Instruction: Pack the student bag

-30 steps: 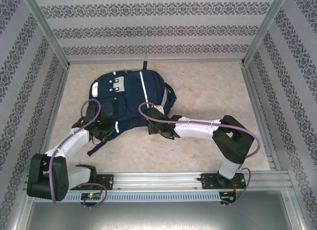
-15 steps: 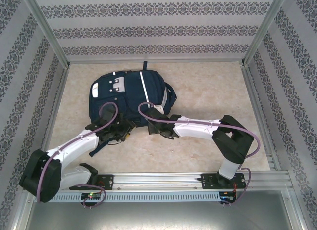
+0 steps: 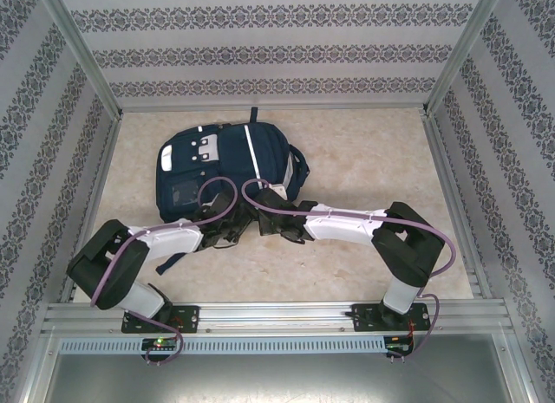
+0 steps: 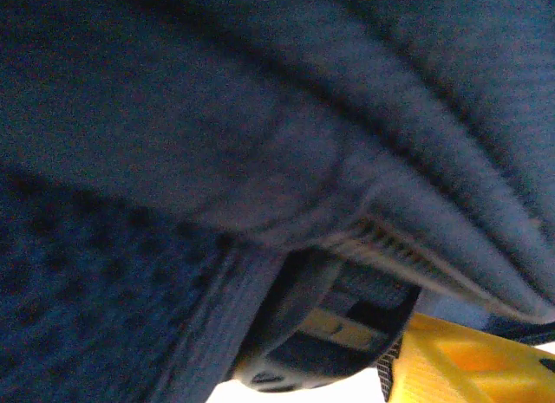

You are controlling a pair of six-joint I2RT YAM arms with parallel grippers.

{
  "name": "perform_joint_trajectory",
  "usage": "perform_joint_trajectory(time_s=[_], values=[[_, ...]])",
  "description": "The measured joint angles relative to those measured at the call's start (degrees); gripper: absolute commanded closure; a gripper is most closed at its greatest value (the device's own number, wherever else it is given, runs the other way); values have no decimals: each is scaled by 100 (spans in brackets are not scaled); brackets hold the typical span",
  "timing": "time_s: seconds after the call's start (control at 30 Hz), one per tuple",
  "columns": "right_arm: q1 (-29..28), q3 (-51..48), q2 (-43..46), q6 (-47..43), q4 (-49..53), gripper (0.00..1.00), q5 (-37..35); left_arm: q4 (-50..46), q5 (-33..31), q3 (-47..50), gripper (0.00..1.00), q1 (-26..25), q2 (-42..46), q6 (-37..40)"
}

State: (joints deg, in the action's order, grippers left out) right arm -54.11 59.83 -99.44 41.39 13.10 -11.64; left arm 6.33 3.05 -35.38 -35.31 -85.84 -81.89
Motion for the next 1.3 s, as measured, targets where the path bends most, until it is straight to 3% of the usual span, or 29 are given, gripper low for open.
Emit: perform_joint_trajectory(time_s=[0.07, 0.2, 0.4, 0.63, 0.83, 0.97, 1.13, 1.3], values=[[2, 0, 4, 0, -13, 100, 39, 4, -133, -81, 54, -26, -107, 42], [13, -2, 4, 0, -50, 100, 116, 55, -319, -267, 100, -74, -313, 37], [50, 0, 9, -52, -138, 100, 186, -236, -490, -339, 100, -63, -114, 83], [37, 4, 201, -179, -339, 100, 476, -1309, -551, -195, 100, 376, 1003, 286], [90, 2, 306, -264, -356, 100, 599, -2422, -518, 63, 100, 1303, 2135, 717], [221, -35, 306, -284, -63, 100, 422, -2990, -424, 205, 100, 2260, 2505, 1220], [448, -55, 293, -376, 321, 100, 225, -3348, -201, 144, 100, 3285, 2179, 1987], [275, 103, 181, -498, 455, 100, 221, -3460, 85, -92, 100, 3469, 1731, 2400]])
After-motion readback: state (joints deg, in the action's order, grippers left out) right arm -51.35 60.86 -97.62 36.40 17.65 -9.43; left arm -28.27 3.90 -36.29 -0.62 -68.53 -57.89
